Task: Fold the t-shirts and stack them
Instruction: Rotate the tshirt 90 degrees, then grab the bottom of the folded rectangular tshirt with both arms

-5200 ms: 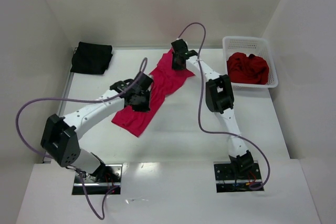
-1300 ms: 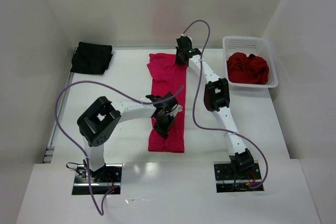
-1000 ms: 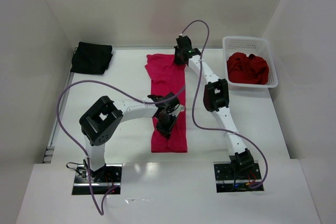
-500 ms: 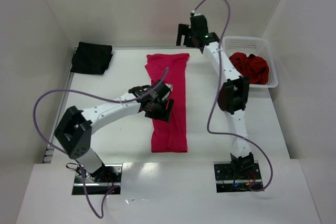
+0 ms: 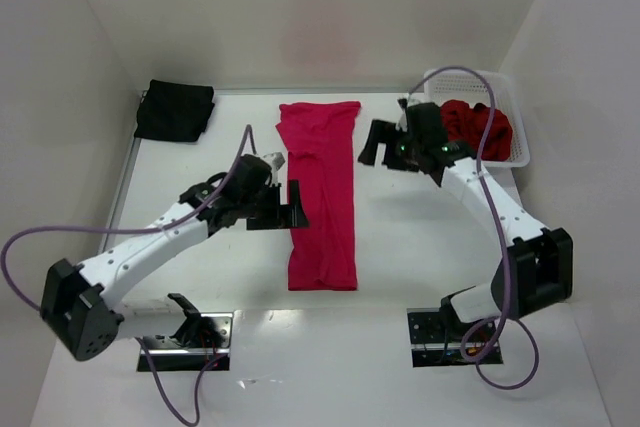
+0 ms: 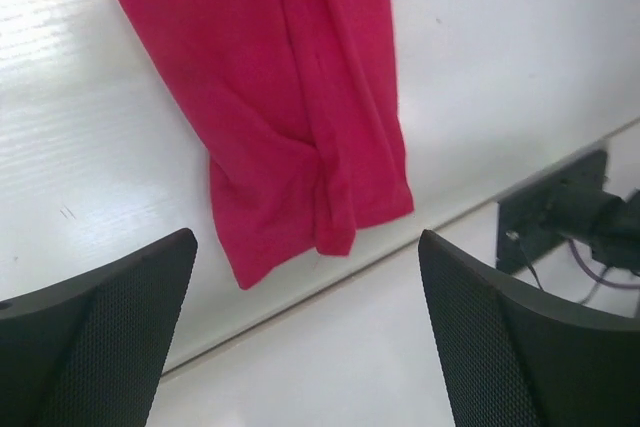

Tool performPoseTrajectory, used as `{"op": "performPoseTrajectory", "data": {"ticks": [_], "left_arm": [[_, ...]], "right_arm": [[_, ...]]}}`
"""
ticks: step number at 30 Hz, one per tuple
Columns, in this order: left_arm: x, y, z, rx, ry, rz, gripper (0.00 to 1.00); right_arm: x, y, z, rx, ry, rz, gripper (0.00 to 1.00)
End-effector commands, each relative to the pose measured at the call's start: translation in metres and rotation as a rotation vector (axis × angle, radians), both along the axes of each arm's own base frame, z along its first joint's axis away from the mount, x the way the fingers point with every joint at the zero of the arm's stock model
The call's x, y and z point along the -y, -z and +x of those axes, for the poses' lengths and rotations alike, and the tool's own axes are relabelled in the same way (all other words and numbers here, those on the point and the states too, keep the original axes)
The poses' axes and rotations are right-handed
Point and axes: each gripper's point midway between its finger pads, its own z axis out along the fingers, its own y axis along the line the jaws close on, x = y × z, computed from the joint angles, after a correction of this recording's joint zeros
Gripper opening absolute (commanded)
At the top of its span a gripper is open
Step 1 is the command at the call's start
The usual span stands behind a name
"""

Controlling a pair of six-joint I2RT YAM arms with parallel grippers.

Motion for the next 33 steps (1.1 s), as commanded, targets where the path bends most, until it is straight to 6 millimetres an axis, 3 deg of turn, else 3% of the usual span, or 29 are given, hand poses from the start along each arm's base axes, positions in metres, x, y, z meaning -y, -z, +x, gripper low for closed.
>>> {"op": "performPoseTrajectory", "data": {"ticks": [1, 2, 3, 4, 5, 6, 14, 16, 19, 23, 28, 31, 33], "left_arm": [[0.005, -0.022, -0.015, 0.041, 0.021, -0.142, 1.0], [0.002, -0.03, -0.019, 0.074, 0.023, -0.167, 1.0], [-0.001, -0.028, -0.022, 0.074, 0.023, -0.167, 1.0], [-0.005, -0.016, -0.028, 0.046, 0.012, -0.157, 1.0], [-0.006, -0.01, -0.03, 0.035, 0.011, -0.149, 1.0], [-0.001, -0.014, -0.034, 0.025, 0.04, -0.179, 1.0], [-0.014, 0.043, -0.064, -0.15, 0.087, -0.082, 1.0], [-0.011, 0.051, -0.077, -0.198, 0.123, -0.11, 1.0], [-0.018, 0.061, -0.089, -0.233, 0.127, -0.101, 1.0], [-0.022, 0.065, -0.085, -0.263, 0.078, -0.055, 1.0], [-0.013, 0.073, -0.076, -0.283, 0.032, -0.083, 0.97], [-0.007, 0.087, -0.084, -0.324, 0.027, -0.065, 0.97], [-0.004, 0.087, -0.08, -0.31, 0.028, -0.059, 0.95]], "right_arm": [[-0.012, -0.001, -0.049, -0.052, -0.053, 0.146, 1.0], [-0.012, 0.02, -0.065, -0.106, -0.053, 0.138, 1.0], [-0.011, 0.027, -0.076, -0.137, -0.057, 0.15, 1.0], [-0.015, 0.023, -0.088, -0.135, -0.072, 0.172, 1.0], [-0.019, 0.038, -0.104, -0.191, -0.068, 0.182, 1.0], [-0.023, 0.04, -0.113, -0.206, -0.079, 0.199, 1.0], [-0.051, 0.082, -0.199, -0.417, -0.079, 0.375, 1.0], [-0.057, 0.08, -0.216, -0.447, -0.06, 0.411, 1.0], [-0.051, 0.083, -0.225, -0.478, 0.0, 0.407, 1.0], [-0.046, 0.1, -0.243, -0.562, -0.002, 0.342, 0.99], [-0.047, 0.124, -0.238, -0.581, -0.017, 0.211, 0.96], [-0.054, 0.139, -0.232, -0.596, -0.034, 0.065, 0.96], [-0.049, 0.16, -0.239, -0.633, -0.026, -0.069, 0.96]]}}
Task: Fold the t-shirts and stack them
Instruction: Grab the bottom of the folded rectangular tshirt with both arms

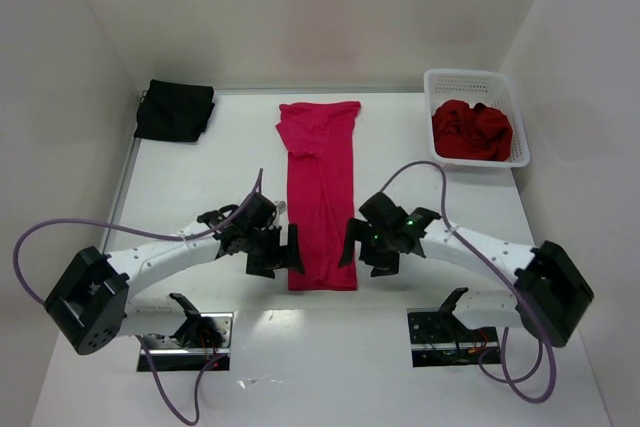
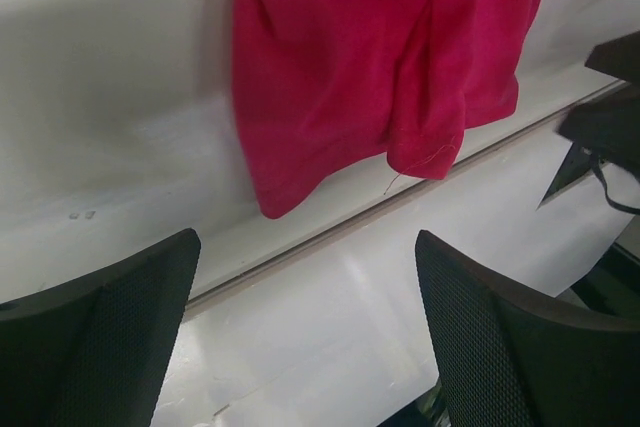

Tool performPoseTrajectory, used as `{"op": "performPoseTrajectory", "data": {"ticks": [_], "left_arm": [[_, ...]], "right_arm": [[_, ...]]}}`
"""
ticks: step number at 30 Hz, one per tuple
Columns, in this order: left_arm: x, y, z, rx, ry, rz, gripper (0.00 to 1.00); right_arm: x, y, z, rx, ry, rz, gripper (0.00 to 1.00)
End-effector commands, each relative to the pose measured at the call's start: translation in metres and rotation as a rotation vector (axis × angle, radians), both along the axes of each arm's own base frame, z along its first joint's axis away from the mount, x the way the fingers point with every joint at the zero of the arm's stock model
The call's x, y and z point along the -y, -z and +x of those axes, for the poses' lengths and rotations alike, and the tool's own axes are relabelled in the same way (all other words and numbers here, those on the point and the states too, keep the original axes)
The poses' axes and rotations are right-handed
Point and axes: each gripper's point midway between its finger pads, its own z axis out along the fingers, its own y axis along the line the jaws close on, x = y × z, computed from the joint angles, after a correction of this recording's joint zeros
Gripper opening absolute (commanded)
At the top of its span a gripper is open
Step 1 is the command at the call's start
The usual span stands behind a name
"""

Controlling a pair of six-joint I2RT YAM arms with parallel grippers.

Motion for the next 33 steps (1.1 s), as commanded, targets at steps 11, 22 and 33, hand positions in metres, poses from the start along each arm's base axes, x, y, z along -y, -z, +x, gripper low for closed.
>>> {"op": "performPoseTrajectory", "data": {"ticks": [11, 22, 33], "left_arm": [[0.016, 0.02, 0.002, -0.03, 0.01, 0.047, 0.93], [0.022, 0.035, -0.001, -0.044, 0.039, 0.1, 0.9], [0.022, 0.039, 0.006, -0.04, -0.002, 0.119, 0.84]], "right_arm": [[0.016, 0.021, -0.01, -0.002, 0.036, -0.124, 0.78], [0.002, 0.035, -0.01, -0.012, 0.025, -0.068, 0.64], [-0.018, 0.042, -0.01, -0.024, -0.011, -0.057, 0.64]]}}
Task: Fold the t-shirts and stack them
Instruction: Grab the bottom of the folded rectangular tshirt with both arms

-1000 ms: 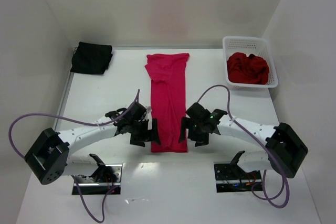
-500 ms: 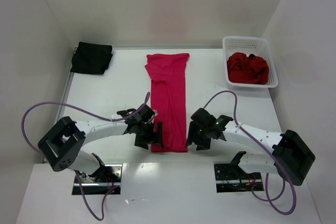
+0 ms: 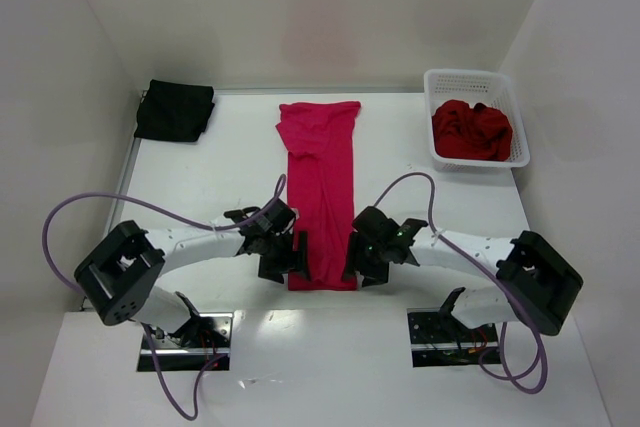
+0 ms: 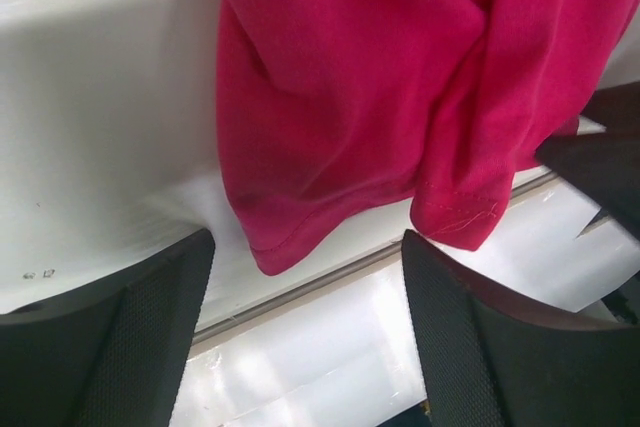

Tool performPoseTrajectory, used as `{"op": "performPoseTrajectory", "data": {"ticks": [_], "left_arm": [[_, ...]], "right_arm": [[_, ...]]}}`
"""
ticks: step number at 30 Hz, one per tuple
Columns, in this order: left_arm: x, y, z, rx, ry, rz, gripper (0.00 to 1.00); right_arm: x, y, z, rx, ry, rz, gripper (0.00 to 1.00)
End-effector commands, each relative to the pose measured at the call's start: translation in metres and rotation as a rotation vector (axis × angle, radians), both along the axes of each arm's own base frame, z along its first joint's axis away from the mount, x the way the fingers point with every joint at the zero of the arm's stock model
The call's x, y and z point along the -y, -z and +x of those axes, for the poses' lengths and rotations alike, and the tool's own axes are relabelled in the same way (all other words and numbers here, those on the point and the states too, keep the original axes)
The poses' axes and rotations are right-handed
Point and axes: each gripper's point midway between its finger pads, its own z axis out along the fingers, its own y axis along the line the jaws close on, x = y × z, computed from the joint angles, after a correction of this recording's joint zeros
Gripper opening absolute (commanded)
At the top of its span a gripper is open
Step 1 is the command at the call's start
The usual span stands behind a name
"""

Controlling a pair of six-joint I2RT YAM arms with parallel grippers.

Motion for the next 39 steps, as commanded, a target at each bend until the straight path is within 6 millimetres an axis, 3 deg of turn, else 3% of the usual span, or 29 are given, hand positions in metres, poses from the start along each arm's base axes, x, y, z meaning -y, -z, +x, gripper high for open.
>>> {"op": "performPoseTrajectory", "data": {"ticks": [1, 6, 13, 17, 21, 24, 25, 30, 35, 39], "left_arm": [[0.003, 0.004, 0.01, 0.026, -0.025, 0.023, 0.81], [0.003, 0.004, 0.01, 0.026, -0.025, 0.023, 0.74], [-0.003, 0.01, 0.004, 0.006, -0.033, 0.039, 0.52], [-0.003, 0.012, 0.003, 0.002, -0.042, 0.039, 0.49], [-0.004, 0.014, -0.001, -0.005, -0.032, 0.045, 0.45], [0.0, 0.013, -0.003, -0.008, -0.028, 0.032, 0.34], [0.0, 0.013, -0.003, -0.008, -0.028, 0.032, 0.24], [-0.002, 0.009, -0.009, -0.013, -0.027, 0.032, 0.01], [-0.008, -0.003, -0.015, -0.005, -0.027, 0.024, 0.0], [-0.009, -0.027, -0.025, 0.014, -0.028, -0.04, 0.0]], "right_arm": [[-0.013, -0.002, 0.006, 0.035, -0.005, 0.027, 0.64], [-0.018, -0.003, 0.008, 0.036, 0.01, 0.054, 0.59], [-0.017, 0.002, 0.006, 0.036, 0.036, 0.071, 0.45], [-0.019, 0.006, 0.003, 0.022, 0.023, 0.069, 0.4], [-0.022, 0.007, -0.001, 0.022, 0.005, 0.069, 0.28], [-0.022, 0.007, -0.001, 0.022, 0.005, 0.069, 0.19], [-0.022, 0.007, -0.001, 0.018, 0.013, 0.07, 0.14], [-0.023, -0.004, -0.001, 0.034, 0.021, 0.097, 0.06], [-0.021, -0.015, -0.002, 0.035, 0.021, 0.098, 0.01], [-0.025, -0.038, 0.0, 0.065, 0.028, 0.143, 0.0]]}}
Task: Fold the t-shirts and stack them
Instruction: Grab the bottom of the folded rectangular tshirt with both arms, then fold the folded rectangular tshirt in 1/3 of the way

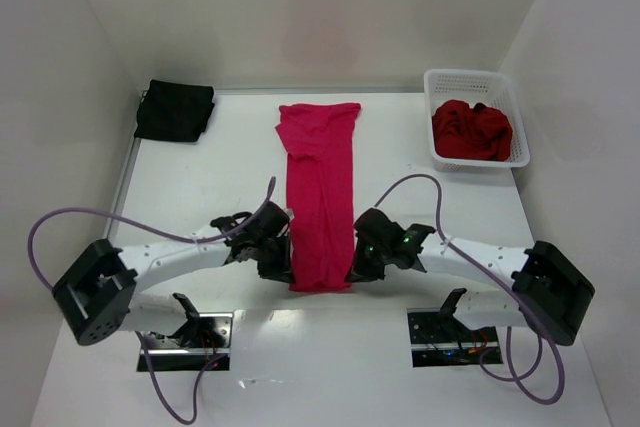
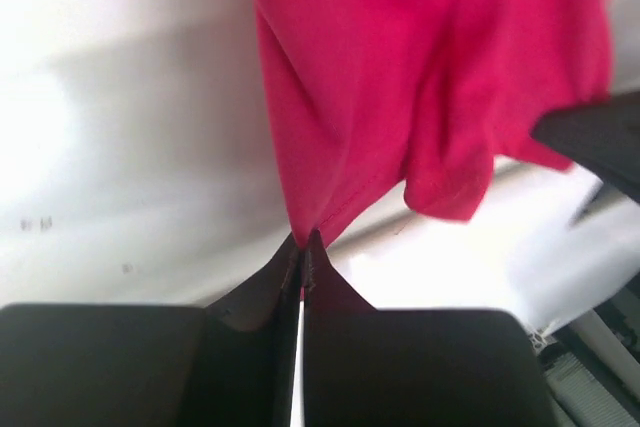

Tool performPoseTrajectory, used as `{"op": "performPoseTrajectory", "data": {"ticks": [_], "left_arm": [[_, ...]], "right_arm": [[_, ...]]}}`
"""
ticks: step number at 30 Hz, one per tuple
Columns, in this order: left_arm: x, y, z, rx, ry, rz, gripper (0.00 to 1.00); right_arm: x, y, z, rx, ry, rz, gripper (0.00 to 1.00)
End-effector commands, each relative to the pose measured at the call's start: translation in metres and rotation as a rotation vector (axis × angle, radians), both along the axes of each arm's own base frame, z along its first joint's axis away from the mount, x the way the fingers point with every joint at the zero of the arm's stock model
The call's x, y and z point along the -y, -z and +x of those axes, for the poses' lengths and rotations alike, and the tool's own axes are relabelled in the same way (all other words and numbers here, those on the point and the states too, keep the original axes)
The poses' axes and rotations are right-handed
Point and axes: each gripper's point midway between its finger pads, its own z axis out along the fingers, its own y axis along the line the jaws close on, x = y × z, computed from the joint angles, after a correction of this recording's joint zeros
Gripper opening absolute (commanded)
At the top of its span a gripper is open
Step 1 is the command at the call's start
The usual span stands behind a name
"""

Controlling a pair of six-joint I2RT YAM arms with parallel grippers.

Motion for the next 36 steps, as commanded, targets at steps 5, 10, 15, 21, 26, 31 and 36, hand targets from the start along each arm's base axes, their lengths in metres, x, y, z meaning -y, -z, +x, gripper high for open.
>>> {"op": "performPoseTrajectory", "data": {"ticks": [5, 10, 15, 21, 26, 31, 36], "left_arm": [[-0.009, -0.054, -0.016, 0.044, -0.015, -0.091, 0.0], [-0.004, -0.07, 0.007, 0.109, -0.016, -0.079, 0.0], [-0.001, -0.087, 0.045, 0.186, -0.029, -0.065, 0.0], [-0.023, -0.098, 0.116, 0.259, -0.087, -0.044, 0.0], [-0.04, -0.095, 0.172, 0.28, -0.099, -0.048, 0.0], [-0.05, -0.081, 0.224, 0.28, -0.093, -0.045, 0.0], [-0.044, -0.07, 0.258, 0.269, -0.047, -0.051, 0.0]], "right_arm": [[-0.008, -0.052, 0.004, 0.065, 0.009, 0.082, 0.0], [-0.019, -0.099, 0.035, 0.202, 0.002, 0.134, 0.0], [-0.02, -0.115, 0.082, 0.293, 0.001, 0.098, 0.0], [-0.005, -0.116, 0.141, 0.357, 0.047, 0.043, 0.0], [0.006, -0.102, 0.181, 0.375, 0.073, -0.01, 0.0], [0.003, -0.106, 0.225, 0.414, 0.078, -0.01, 0.0], [0.002, -0.103, 0.273, 0.437, 0.092, -0.03, 0.0]]}}
